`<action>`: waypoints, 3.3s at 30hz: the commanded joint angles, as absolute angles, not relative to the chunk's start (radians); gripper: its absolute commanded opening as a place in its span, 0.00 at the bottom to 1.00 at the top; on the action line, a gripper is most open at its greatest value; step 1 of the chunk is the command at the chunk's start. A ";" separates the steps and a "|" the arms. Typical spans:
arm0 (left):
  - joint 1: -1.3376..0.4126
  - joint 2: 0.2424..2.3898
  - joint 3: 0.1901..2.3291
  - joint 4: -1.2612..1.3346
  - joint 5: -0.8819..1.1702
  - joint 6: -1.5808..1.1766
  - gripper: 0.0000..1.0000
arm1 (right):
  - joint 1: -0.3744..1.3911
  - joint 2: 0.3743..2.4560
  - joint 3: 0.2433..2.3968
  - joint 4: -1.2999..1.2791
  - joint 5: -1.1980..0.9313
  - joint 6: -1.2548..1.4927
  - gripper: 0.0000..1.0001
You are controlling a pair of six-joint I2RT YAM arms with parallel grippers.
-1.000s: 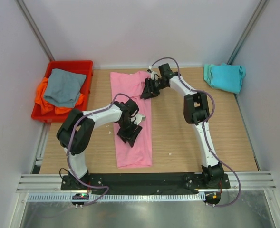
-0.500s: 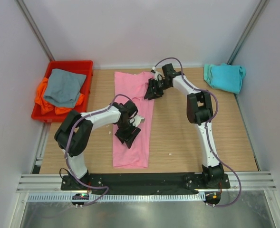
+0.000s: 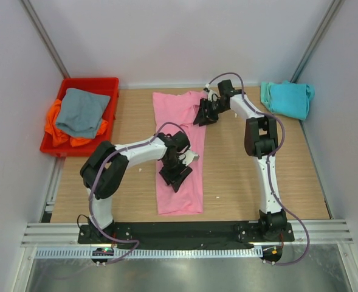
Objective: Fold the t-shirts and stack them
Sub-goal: Fold the tshirt
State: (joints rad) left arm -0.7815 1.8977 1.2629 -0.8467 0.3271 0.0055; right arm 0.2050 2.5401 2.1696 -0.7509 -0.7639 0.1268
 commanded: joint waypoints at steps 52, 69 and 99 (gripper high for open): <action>-0.293 1.338 0.497 -0.396 0.594 -0.939 0.56 | 0.445 1.442 0.552 -0.493 -0.618 0.867 0.74; -0.477 1.454 0.515 -0.325 0.615 -0.983 0.47 | 0.589 1.563 0.581 -0.377 -0.652 0.959 0.68; -0.359 1.503 1.090 -0.393 0.638 -0.741 0.00 | 0.245 1.532 1.098 -0.419 -0.672 0.623 0.01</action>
State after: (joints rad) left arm -0.3660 1.4658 1.0233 -0.3824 0.6468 -0.8078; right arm 0.2604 1.4956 0.9844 -0.4404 -0.6643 0.7292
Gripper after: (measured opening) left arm 0.006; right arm 0.041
